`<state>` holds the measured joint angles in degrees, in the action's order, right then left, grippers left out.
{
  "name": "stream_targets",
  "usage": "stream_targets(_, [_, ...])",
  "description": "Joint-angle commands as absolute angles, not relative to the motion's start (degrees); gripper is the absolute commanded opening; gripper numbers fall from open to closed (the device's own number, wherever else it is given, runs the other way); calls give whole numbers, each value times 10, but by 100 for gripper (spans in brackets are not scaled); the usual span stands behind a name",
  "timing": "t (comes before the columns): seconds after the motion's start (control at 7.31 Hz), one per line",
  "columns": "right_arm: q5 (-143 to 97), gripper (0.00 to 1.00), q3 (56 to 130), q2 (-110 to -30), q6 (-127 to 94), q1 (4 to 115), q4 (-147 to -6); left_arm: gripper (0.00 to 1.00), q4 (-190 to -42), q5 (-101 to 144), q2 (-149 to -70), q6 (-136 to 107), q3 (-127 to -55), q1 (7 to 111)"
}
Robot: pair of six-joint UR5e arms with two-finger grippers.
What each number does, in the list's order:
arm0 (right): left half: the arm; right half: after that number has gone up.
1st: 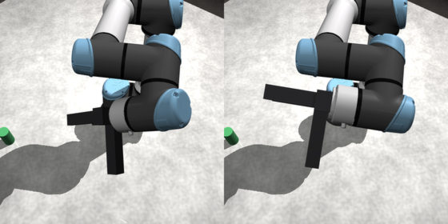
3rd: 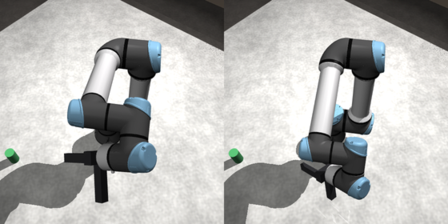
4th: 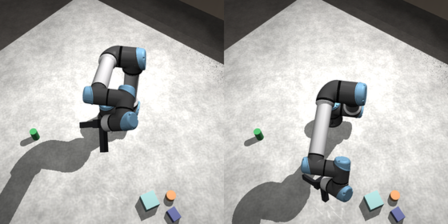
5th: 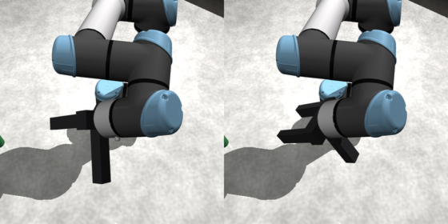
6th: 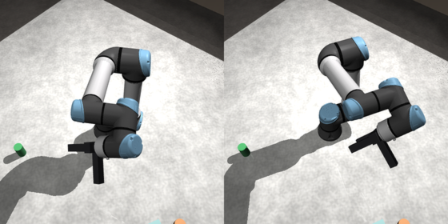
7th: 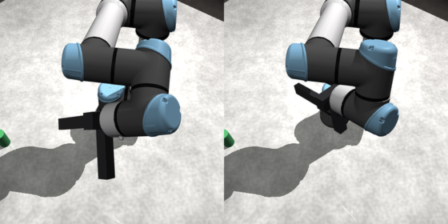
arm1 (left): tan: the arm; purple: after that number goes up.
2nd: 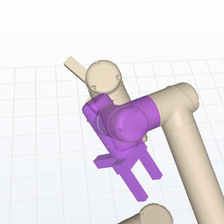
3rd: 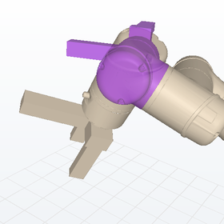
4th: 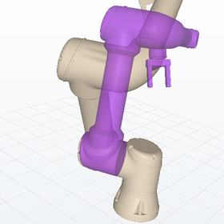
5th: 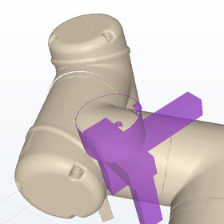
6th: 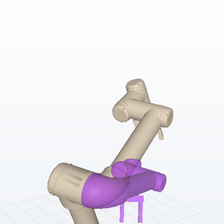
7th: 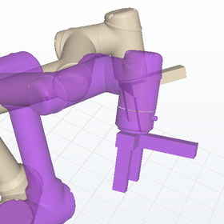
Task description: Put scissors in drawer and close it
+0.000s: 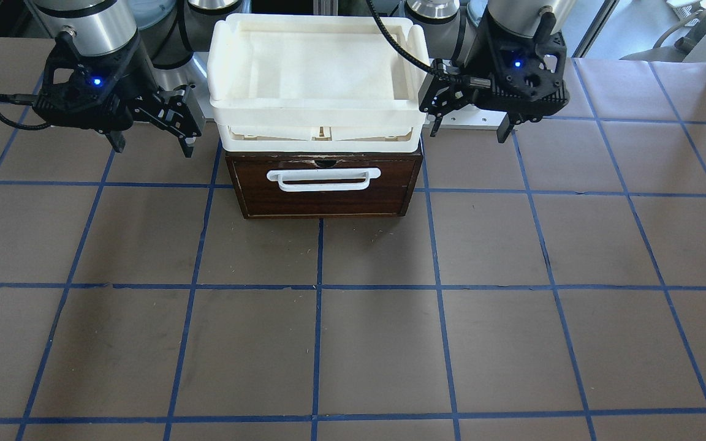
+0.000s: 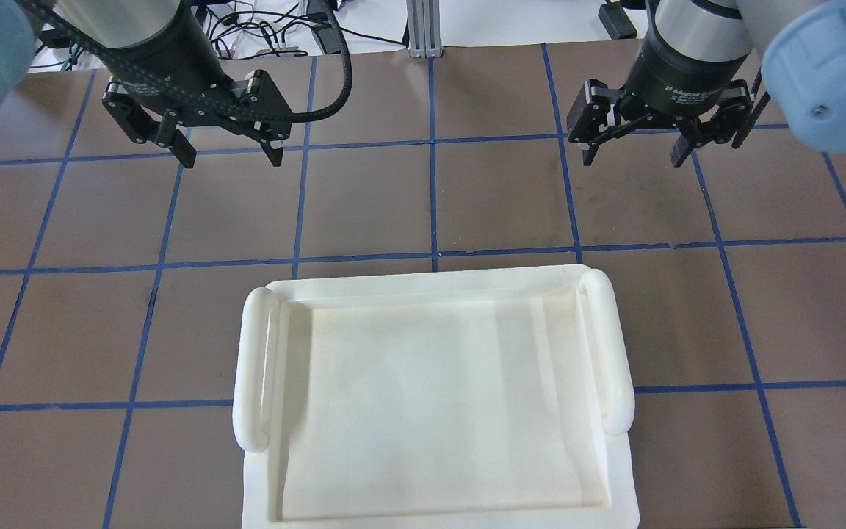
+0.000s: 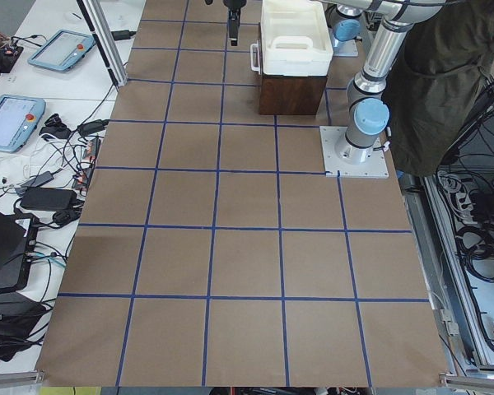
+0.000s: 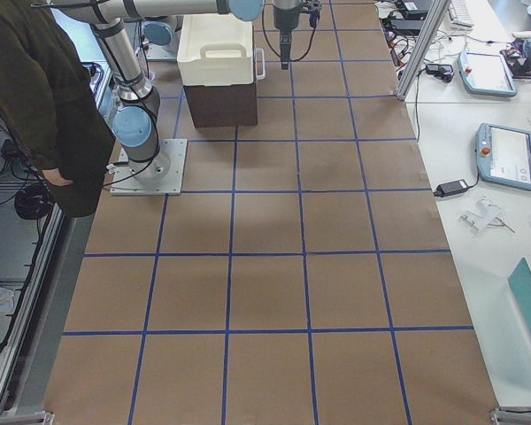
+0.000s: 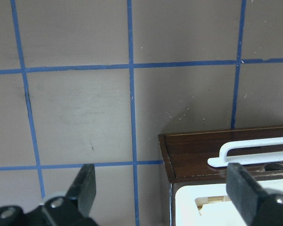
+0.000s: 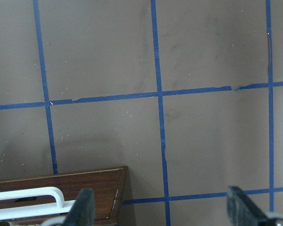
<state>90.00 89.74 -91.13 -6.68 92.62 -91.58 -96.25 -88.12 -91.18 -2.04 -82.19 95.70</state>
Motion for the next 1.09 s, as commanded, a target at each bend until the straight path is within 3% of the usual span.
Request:
stream_targets(0.0, [900, 100, 897, -911, -67, 925, -916, 100, -1011, -970, -898, -18, -833, 959])
stream_targets(0.96, [900, 100, 897, -911, -63, 925, -915, 100, -970, -923, -906, 9, -837, 927])
